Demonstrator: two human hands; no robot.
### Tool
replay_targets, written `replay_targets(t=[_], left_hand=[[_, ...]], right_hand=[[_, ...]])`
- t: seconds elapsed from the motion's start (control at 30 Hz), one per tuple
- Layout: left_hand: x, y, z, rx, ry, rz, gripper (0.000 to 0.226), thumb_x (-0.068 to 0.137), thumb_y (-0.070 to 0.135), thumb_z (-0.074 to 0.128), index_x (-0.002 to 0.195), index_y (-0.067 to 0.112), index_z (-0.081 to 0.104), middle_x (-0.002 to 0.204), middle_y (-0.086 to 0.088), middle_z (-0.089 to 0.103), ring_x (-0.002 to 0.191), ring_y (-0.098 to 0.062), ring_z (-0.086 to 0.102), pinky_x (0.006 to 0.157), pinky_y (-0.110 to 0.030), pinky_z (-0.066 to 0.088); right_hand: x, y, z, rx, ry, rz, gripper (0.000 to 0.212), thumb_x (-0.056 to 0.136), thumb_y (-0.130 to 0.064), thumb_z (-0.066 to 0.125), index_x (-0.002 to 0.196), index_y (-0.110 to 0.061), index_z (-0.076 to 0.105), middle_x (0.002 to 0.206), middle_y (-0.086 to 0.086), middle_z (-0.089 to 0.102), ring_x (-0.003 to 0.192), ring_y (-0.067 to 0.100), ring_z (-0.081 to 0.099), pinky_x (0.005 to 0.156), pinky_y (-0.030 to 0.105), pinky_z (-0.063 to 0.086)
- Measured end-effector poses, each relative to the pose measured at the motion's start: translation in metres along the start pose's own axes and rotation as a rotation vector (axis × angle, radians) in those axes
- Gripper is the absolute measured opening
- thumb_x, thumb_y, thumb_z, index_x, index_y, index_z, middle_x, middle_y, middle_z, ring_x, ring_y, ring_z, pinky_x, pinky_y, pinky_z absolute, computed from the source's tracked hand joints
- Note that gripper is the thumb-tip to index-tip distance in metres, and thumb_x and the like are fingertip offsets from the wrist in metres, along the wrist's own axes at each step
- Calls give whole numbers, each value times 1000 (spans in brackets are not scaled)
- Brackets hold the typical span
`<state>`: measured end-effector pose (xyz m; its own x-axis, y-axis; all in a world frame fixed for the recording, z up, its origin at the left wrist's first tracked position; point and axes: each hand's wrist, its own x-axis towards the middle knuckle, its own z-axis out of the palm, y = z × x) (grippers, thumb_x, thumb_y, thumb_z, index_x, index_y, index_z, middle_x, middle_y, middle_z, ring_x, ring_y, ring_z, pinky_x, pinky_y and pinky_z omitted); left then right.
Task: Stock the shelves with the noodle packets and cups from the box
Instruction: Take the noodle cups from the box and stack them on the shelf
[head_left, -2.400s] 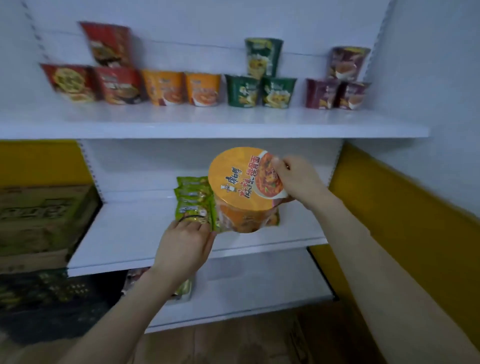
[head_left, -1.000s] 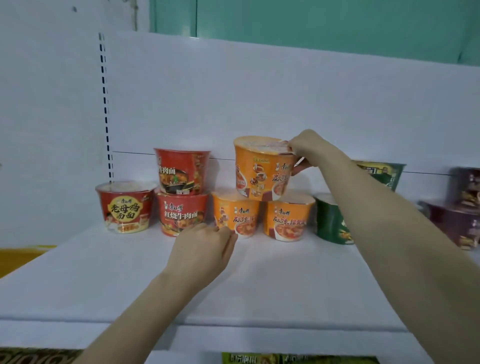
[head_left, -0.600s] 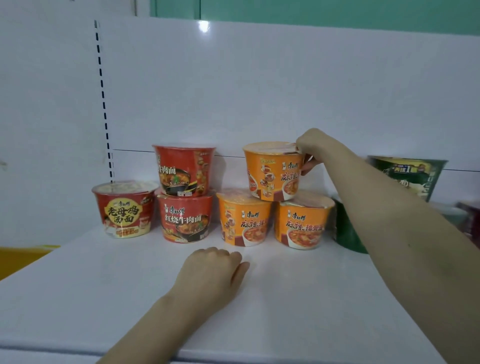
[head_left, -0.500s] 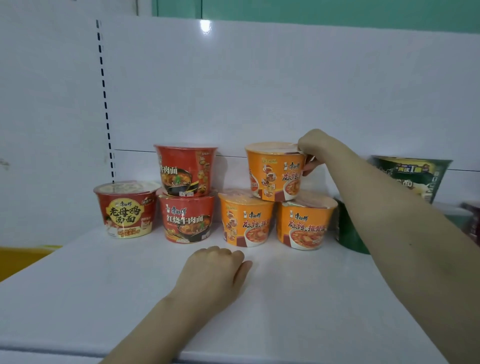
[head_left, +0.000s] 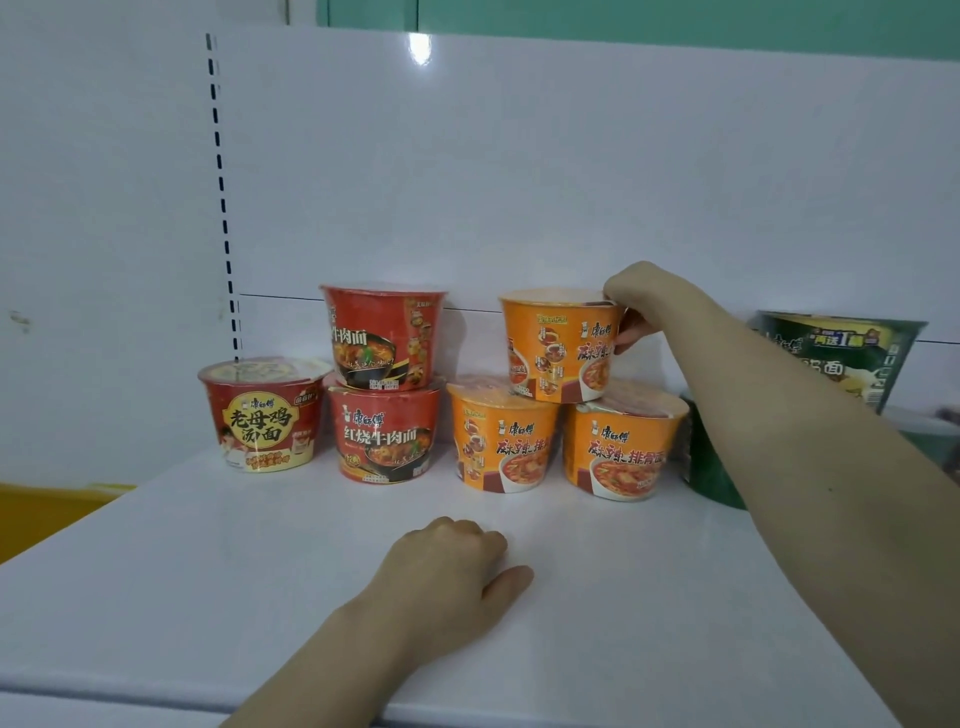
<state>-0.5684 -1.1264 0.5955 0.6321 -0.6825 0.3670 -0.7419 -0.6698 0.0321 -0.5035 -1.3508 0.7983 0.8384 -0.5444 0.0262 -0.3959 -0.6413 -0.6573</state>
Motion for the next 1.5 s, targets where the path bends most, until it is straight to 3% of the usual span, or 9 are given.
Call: replay_targets(t=[0.23,0.37,0.47,0.63,0.8,0.97,1.2,1.3,1.5], left_hand=[[0,0,0,-15,-59,-27,48,94,52,32,116,18,56,113,-1,59,105,-17,51,89,-32,46],[0,1,-2,2,-81,-38,47,94,52,32,117,18,56,112,-1,58,105,-17,50,89,-32,45],[0,2,-3,13,-93,-44,46,94,51,32,114,18,56,108,-2,58,104,-17,50,87,-32,46],[0,1,-1,12,-104,-57,53,91,57,27,112,18,57,105,-1,58,100,-17,50,86,-32,46],[0,-1,1,-13,-82,-50,69,79,63,17,109,18,59,107,0,61,99,-16,53,86,-34,47],[0,-4,5,-20,-31,-33,83,69,68,5,101,17,62,101,1,64,94,-16,56,81,-34,48],[-2,1,-8,30,59,-59,92,63,66,-2,110,18,61,112,2,63,104,-17,56,85,-33,48],[-8,1,-17,64,111,-77,75,77,63,9,112,20,60,111,1,64,102,-17,57,83,-32,48],[-39,-19,-27,124,140,-87,83,65,61,-5,103,24,59,102,4,64,94,-17,58,75,-31,48]], right_hand=[[0,-2,0,-174,-73,40,34,93,1,33,117,8,57,119,12,64,74,19,60,30,15,39],[3,0,2,-97,-18,-16,29,94,-3,33,99,8,60,102,18,66,65,20,60,67,30,56],[0,5,3,19,63,-43,32,94,-8,28,84,7,55,84,21,61,65,26,59,88,39,53],[-1,7,-1,220,214,-139,28,94,-21,30,89,3,44,70,17,52,74,31,54,69,37,49],[2,19,-5,160,402,-346,34,91,-16,38,59,-13,26,60,2,31,53,17,29,49,24,23],[-21,20,-3,142,496,-557,42,93,-16,37,54,-15,22,53,1,24,48,15,23,47,26,19],[-78,19,13,123,416,-756,24,95,-25,42,79,-10,51,67,-6,47,62,6,43,55,16,32],[-101,21,30,46,349,-817,23,95,-27,43,97,-11,59,90,-3,56,82,11,50,68,20,37],[-133,11,72,-13,228,-940,25,94,-25,47,105,-8,61,103,4,64,87,11,52,74,21,37]])
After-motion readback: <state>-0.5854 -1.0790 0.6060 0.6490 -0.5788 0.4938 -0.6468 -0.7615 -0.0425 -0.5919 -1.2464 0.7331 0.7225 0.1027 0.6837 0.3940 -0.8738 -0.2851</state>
